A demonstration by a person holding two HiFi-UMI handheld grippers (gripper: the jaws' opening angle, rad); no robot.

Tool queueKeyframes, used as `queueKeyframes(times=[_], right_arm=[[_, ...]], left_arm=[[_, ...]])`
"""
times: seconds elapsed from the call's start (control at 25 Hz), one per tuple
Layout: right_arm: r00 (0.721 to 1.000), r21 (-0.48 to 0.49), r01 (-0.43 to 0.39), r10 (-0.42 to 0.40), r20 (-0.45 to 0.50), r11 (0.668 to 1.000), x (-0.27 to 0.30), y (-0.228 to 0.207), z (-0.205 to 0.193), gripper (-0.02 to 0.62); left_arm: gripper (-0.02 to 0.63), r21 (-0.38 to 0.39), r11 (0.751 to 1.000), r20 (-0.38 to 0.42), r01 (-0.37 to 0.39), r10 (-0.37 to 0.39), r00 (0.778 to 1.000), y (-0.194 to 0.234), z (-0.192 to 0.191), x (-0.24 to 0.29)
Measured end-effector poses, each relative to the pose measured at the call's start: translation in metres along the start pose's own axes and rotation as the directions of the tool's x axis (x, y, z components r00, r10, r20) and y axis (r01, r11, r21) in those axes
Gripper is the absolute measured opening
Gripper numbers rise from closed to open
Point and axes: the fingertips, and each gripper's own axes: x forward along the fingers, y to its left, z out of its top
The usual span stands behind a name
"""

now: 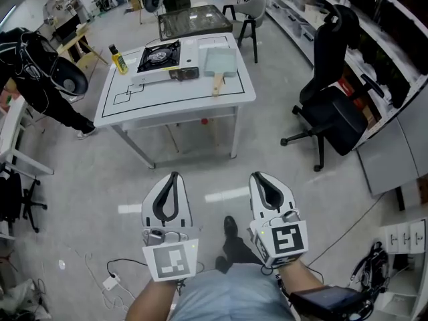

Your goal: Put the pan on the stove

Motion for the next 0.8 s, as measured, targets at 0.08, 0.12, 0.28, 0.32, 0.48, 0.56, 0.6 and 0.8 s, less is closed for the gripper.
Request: queueKeyframes(times=[0.08, 0.12, 0.28, 0.32, 0.48, 0.56, 0.6, 0.8], right_arm=[[1.0, 0.0, -0.003, 0.003, -0.007, 1.0, 0.022, -0.016, 0.003, 0.051], [1.0, 0.002, -0.003, 0.003, -0.01, 1.0, 0.033, -0.024, 0.005, 0.05], [1.0, 0.014, -0.014, 0.014, -0.005, 1.0, 0.074, -0.053, 0.019, 0.051], [1.0, 0.011, -0.02, 0.02, 0.001, 1.0, 0.084, -0.058, 0.024, 0.051], [0.999, -0.007, -0.04, 0.04, 0.027, 0.999, 0.112, -0.073, 0.044, 0.051], [0.998, -0.022, -0.044, 0.045, 0.042, 0.999, 0.122, -0.078, 0.056, 0.051], [0.998, -0.027, -0.045, 0.046, 0.048, 0.999, 0.127, -0.08, 0.06, 0.051], [0.997, -0.029, -0.05, 0.052, 0.054, 0.998, 0.155, -0.085, 0.07, 0.051]], left_arm=[[0.018, 0.002, 1.0, -0.008, -0.006, 0.006, 1.0, 0.001, -0.001, 0.028], [0.018, 0.006, 1.0, -0.01, -0.008, 0.008, 1.0, 0.001, 0.0, 0.041], [0.018, 0.025, 1.0, -0.015, -0.019, 0.02, 1.0, 0.003, 0.007, 0.088], [0.018, 0.029, 0.999, -0.011, -0.022, 0.023, 1.0, 0.004, 0.011, 0.098], [0.018, 0.043, 0.998, 0.026, -0.039, 0.038, 0.999, 0.009, 0.027, 0.128], [0.018, 0.039, 0.998, 0.044, -0.046, 0.044, 0.998, 0.013, 0.035, 0.139], [0.018, 0.036, 0.998, 0.05, -0.05, 0.049, 0.998, 0.015, 0.038, 0.143], [0.018, 0.034, 0.997, 0.063, -0.073, 0.07, 0.996, 0.032, 0.038, 0.163]])
